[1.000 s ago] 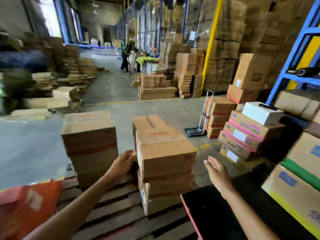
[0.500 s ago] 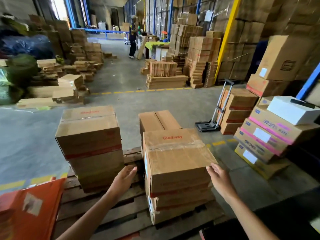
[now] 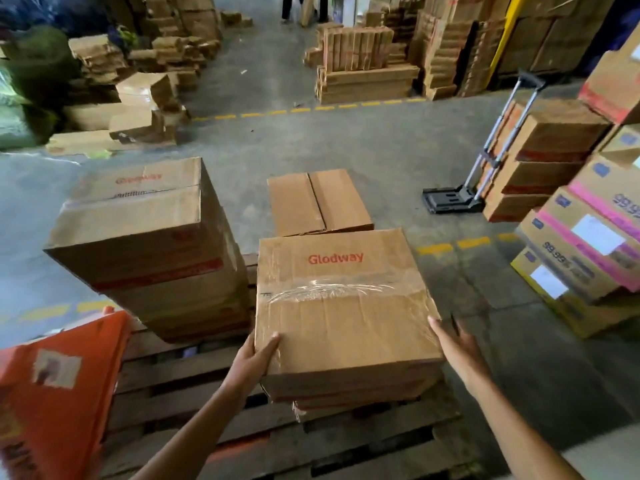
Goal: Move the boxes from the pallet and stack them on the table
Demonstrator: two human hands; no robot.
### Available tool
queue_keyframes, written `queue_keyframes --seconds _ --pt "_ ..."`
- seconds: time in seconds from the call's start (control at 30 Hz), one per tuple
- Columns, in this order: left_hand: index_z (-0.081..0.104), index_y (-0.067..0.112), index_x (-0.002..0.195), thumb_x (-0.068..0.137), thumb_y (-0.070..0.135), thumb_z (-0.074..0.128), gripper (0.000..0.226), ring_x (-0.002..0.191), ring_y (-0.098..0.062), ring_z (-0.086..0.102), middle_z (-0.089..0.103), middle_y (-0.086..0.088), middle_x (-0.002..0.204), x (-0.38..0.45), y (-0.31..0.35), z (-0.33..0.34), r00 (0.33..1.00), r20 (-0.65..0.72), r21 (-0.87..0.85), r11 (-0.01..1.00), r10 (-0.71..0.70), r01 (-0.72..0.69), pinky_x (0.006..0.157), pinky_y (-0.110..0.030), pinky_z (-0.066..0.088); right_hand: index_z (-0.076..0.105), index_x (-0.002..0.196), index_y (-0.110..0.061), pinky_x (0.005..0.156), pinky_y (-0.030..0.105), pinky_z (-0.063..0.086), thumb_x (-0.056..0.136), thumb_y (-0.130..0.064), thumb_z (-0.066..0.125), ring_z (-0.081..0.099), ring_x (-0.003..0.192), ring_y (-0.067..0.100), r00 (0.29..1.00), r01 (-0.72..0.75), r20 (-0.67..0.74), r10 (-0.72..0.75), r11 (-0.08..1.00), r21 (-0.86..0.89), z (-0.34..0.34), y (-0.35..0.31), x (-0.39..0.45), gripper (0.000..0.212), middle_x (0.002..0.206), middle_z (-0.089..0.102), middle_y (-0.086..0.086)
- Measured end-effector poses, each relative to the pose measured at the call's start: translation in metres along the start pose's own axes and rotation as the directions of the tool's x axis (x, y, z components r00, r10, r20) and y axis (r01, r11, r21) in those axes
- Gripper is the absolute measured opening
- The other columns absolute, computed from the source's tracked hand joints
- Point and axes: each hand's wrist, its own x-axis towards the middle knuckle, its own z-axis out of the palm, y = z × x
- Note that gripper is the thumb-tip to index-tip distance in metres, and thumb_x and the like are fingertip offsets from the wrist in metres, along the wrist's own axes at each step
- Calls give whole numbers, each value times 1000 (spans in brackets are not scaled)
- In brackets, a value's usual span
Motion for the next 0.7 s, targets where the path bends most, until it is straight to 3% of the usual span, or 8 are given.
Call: queue_keyframes --seconds 0.1,0.23,0.27,0.33,0.4,0.57,0.63,0.7 --pt "47 29 135 71 59 69 74 103 -19 65 65 -1 119 7 1 3 1000 10 -68 998 13 -12 65 -22 55 54 131 -18 96 25 29 92 -41 54 45 119 13 990 8 135 -28 989 147 5 -2 4 45 129 54 -1" --pt "47 35 129 90 31 59 41 104 -19 62 62 0 119 3 14 -6 999 39 -145 989 29 -23 70 -26 54 61 108 -37 110 34 32 83 -46 63 50 120 9 967 -27 251 -46 960 279 6 -13 -4 26 129 59 -10" --pt "46 37 128 92 27 58 39 103 -20 62 62 0 118 1 20 -12 998 50 -148 989 26 -19 70 -30 54 61 108 -42 112 38 33 74 -55 69 51 122 9 962 -20 266 -63 955 295 5 -14 -6 37 128 59 -14" --pt "45 39 129 91 27 59 42 101 -23 63 62 -2 118 -7 33 -29 996 80 -147 989 26 -14 67 -34 55 53 124 -49 113 41 31 50 -69 76 46 128 8 953 11 284 -102 952 305 2 -23 -23 80 136 52 -18" --pt "45 36 132 90 27 61 46 101 -25 63 61 -5 119 -20 45 -49 992 115 -130 991 42 -27 64 -35 55 38 137 -50 115 42 27 46 -68 77 38 134 8 946 40 296 -133 953 299 0 -37 -47 101 144 42 -19" --pt "44 35 135 88 28 63 52 101 -24 64 61 -4 119 -66 62 -104 961 209 -109 981 181 -161 63 -31 56 36 135 -56 115 45 25 70 -48 73 35 136 14 959 89 226 -171 939 332 -4 -67 -137 75 148 39 -13" --pt "41 37 137 83 36 67 60 102 -21 62 59 0 119 -91 66 -122 925 260 -112 960 277 -256 65 -27 54 42 120 -67 115 44 27 59 -54 77 38 134 12 962 164 141 -232 911 380 -8 -75 -182 71 143 44 -19" --pt "40 39 139 67 51 76 81 107 -20 61 57 1 125 -115 71 -143 876 319 -132 932 361 -337 71 -27 55 46 117 -65 113 40 30 38 -64 83 46 125 3 950 273 19 -313 855 440 -13 -76 -234 87 125 54 -32"
